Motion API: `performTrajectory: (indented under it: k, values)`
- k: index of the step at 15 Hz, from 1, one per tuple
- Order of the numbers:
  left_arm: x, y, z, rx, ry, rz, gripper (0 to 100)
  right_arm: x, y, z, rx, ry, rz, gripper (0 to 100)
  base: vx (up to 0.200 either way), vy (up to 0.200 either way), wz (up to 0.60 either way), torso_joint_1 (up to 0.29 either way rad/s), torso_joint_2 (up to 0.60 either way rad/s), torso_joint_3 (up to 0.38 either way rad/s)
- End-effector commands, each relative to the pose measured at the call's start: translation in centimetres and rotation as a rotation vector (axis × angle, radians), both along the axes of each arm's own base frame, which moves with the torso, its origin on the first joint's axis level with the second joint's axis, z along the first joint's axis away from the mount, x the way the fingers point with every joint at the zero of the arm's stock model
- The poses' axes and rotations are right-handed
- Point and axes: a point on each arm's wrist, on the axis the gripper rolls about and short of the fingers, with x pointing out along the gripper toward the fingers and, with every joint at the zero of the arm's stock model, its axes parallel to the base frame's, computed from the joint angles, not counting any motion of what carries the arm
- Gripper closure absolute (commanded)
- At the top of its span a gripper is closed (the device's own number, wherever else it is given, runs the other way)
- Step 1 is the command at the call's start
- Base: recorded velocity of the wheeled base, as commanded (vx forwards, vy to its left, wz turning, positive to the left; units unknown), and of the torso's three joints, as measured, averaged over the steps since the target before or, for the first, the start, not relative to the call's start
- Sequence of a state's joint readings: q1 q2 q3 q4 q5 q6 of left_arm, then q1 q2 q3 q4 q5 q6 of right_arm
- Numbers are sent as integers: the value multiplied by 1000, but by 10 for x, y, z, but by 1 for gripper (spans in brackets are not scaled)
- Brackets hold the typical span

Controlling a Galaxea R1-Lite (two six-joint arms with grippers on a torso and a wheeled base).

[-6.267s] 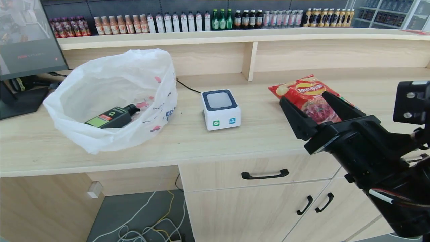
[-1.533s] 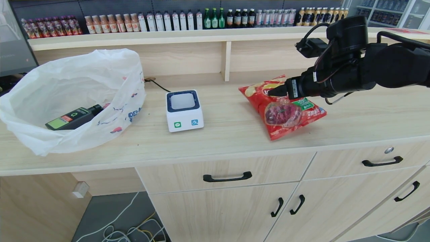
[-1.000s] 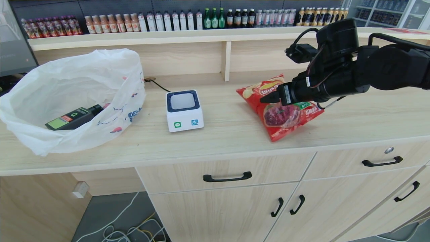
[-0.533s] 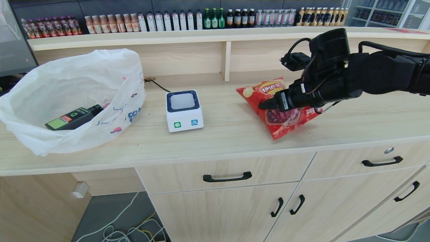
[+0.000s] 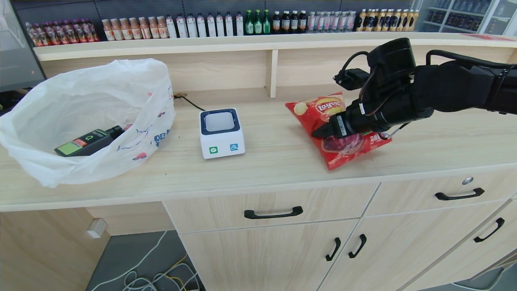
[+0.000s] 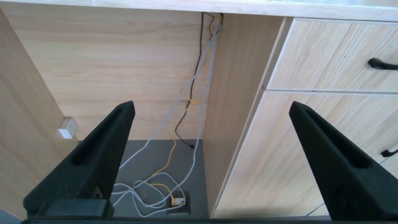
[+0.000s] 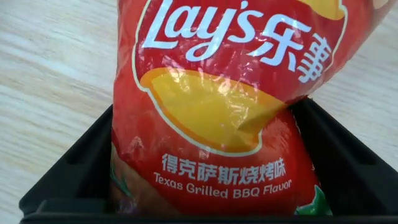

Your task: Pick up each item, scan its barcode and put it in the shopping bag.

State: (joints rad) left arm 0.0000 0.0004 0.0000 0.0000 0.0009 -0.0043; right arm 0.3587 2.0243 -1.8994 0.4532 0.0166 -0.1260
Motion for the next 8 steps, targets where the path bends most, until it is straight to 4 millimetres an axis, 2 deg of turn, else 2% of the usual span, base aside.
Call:
performTrajectory:
  k: [1, 2, 3, 8]
  values:
    - [0, 0, 0, 0, 0, 1, 0, 5, 1, -1, 3, -7, -3, 0, 0, 0, 0, 0, 0, 0]
    - [0, 0, 0, 0, 0, 1, 0, 6, 0, -1, 4, -6, -5, 0, 0, 0, 0, 0, 0, 0]
    - [0, 0, 0, 0, 0, -1, 0, 6, 0, -1, 4, -5, -5, 100, 0, 0, 0, 0, 0, 0]
    - [0, 0, 0, 0, 0, 1, 0, 7, -5, -2, 10, 1, -17, 100, 0, 0, 0, 0, 0, 0]
